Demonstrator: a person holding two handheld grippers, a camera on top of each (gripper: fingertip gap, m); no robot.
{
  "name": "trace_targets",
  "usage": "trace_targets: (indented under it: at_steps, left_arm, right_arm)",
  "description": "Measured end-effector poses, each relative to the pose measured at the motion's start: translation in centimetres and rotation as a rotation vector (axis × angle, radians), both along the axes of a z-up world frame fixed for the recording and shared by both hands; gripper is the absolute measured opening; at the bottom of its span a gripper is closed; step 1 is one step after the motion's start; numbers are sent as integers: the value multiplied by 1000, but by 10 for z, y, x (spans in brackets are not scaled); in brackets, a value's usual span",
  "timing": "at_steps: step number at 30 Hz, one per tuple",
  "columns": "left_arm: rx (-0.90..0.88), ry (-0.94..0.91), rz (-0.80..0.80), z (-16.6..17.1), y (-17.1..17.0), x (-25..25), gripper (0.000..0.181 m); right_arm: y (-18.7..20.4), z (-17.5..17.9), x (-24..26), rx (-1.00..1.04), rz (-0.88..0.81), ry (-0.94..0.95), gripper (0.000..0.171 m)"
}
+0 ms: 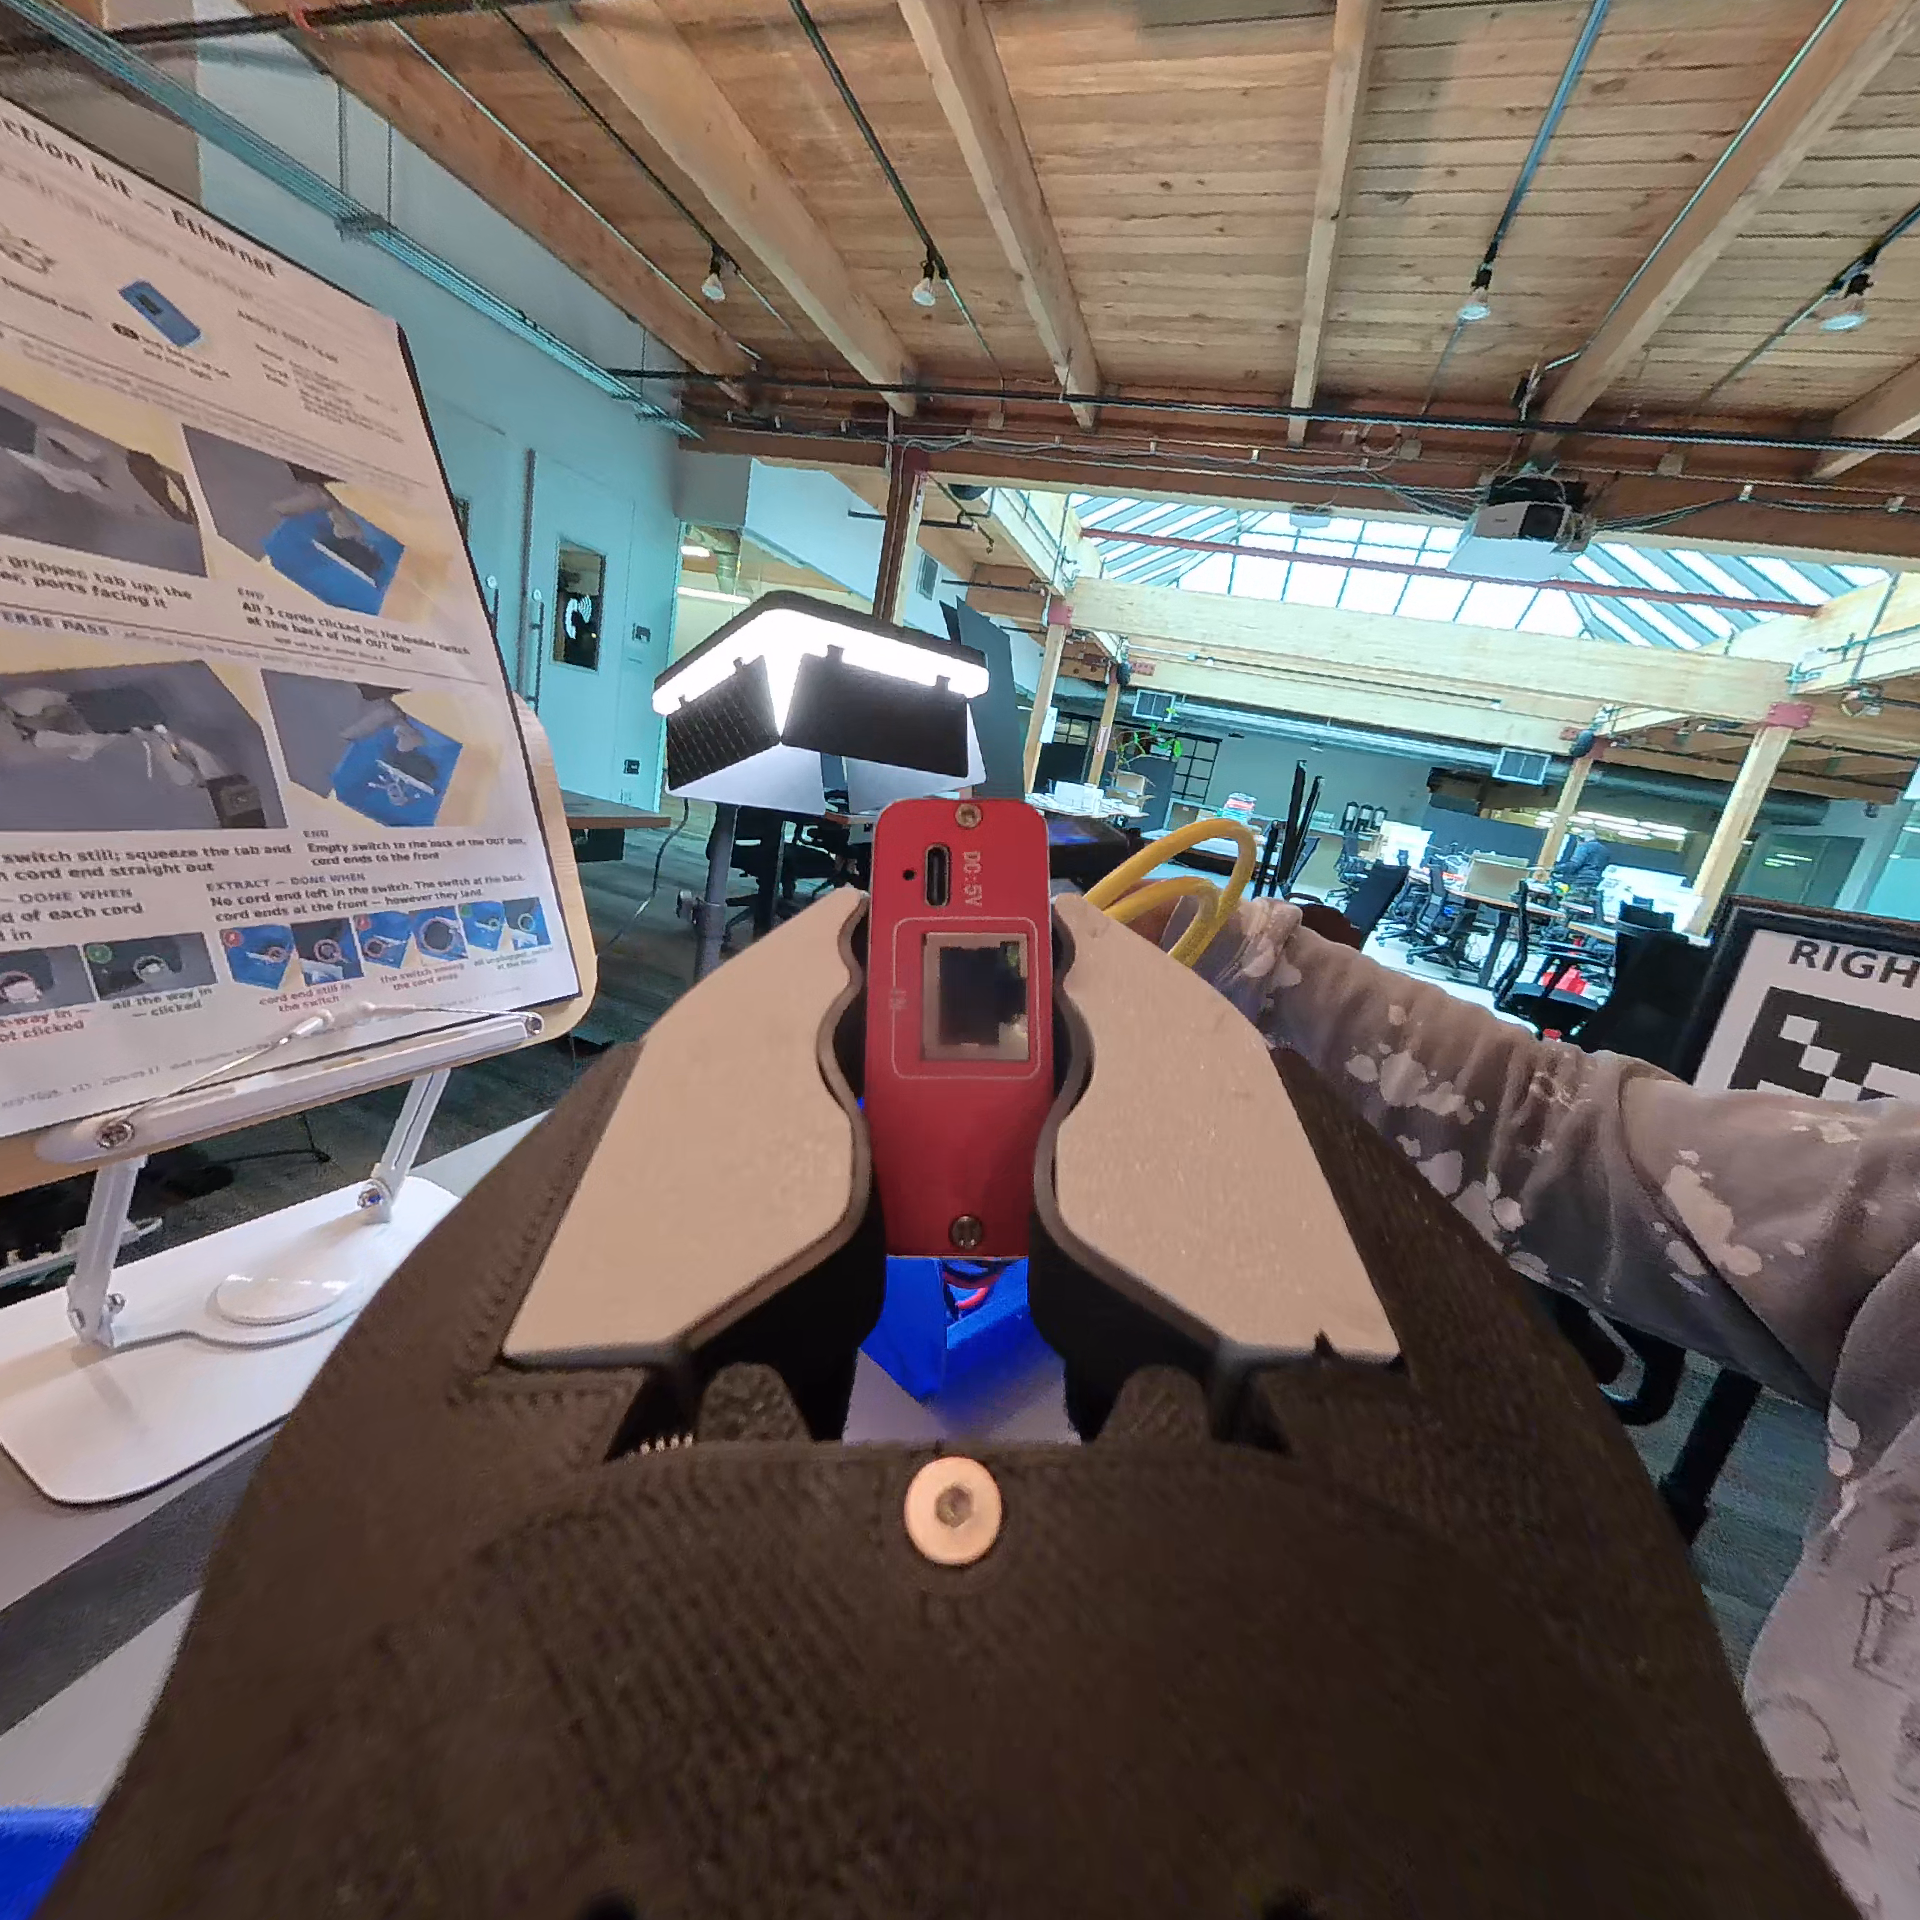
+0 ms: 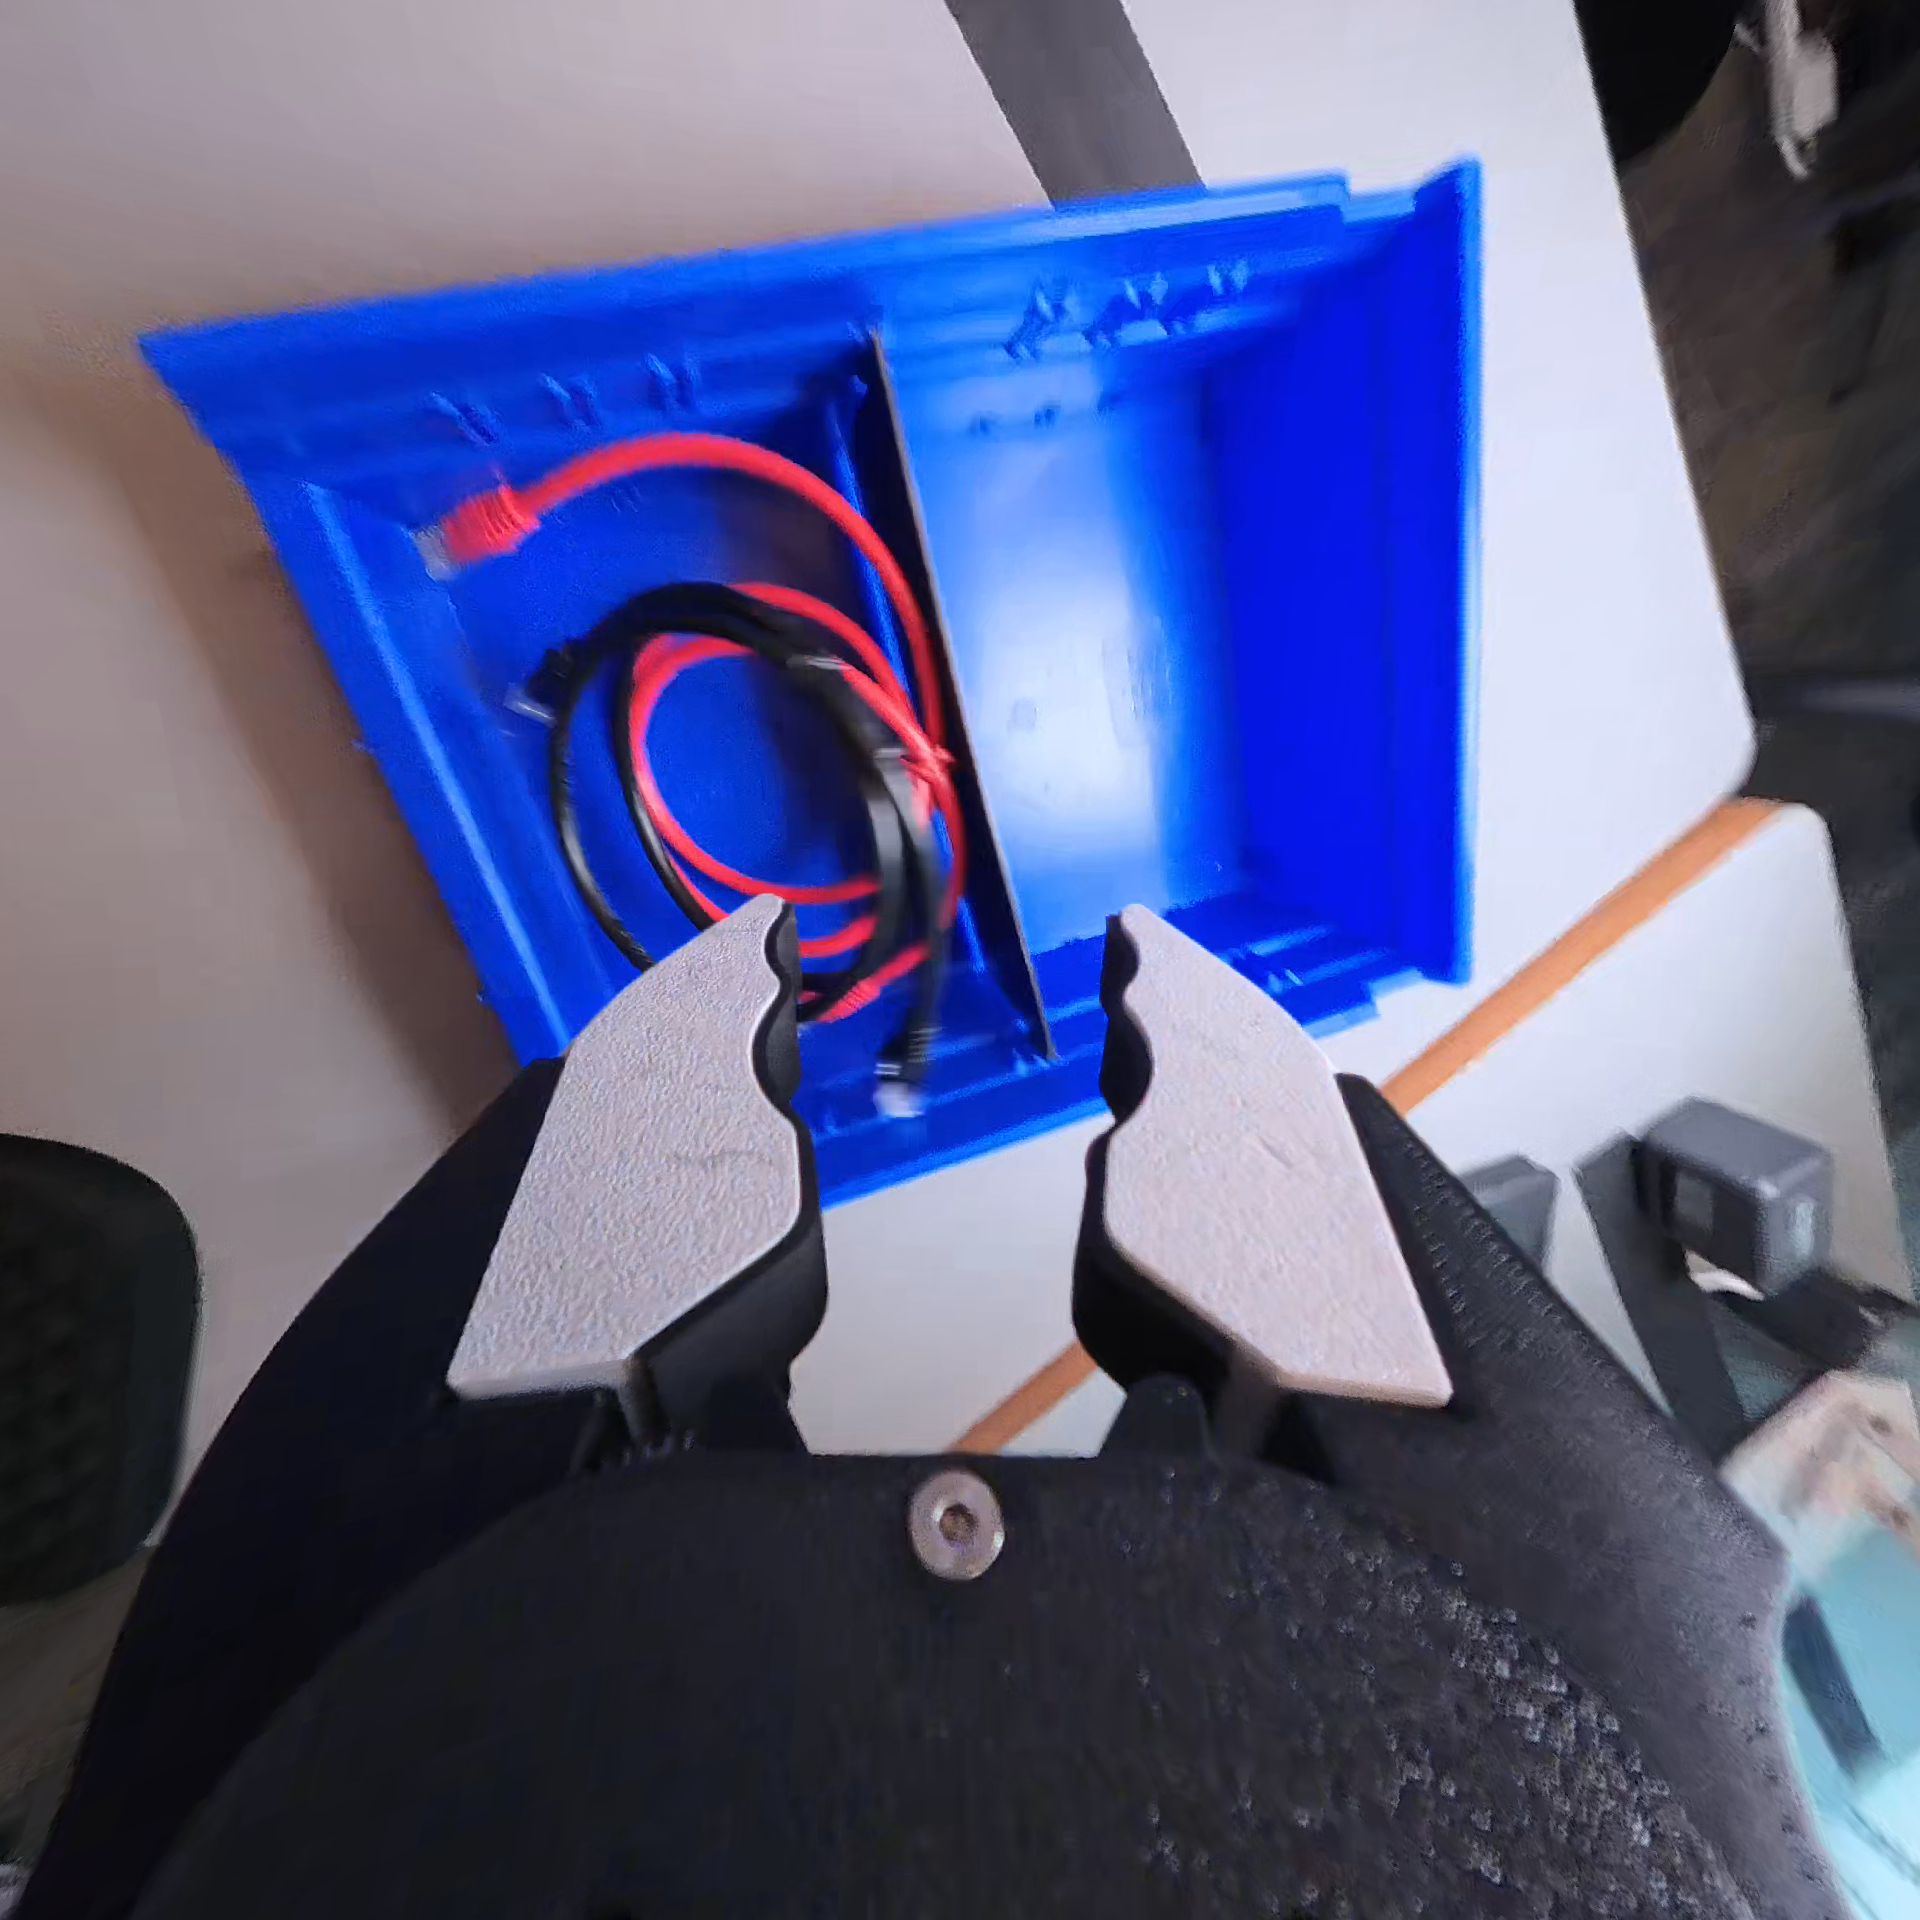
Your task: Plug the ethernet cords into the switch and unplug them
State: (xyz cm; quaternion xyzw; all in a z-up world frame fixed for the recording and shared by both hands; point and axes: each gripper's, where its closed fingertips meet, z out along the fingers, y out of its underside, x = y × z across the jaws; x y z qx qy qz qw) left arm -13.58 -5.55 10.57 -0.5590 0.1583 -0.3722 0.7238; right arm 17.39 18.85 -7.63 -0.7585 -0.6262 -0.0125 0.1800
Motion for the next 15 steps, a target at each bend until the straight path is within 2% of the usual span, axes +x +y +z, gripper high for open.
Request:
trace_targets:
  at_steps: [1, 6, 8, 13, 15]
  left_arm:
    - [-5, 4, -4, -2, 1, 3, 30]
    - [-16, 27, -18, -6, 4, 15, 30]
    - [-17, 20, -16, -7, 6, 18, 30]
    - [-31, -77, -71, -9, 12, 27, 30]
    - [-32, -130, -112, -9, 12, 33, 30]
  right_arm:
    - [-6, -1, -5, -30, 12, 34, 55]
    - [-28, -16, -27, 11, 120, 130, 52]
    - [-48, -9, -54, 16, 187, 291, 50]
    - [-118, 35, -134, 18, 403, 844, 45]
    - [-140, 47, -158, -44, 450, 1011, 45]
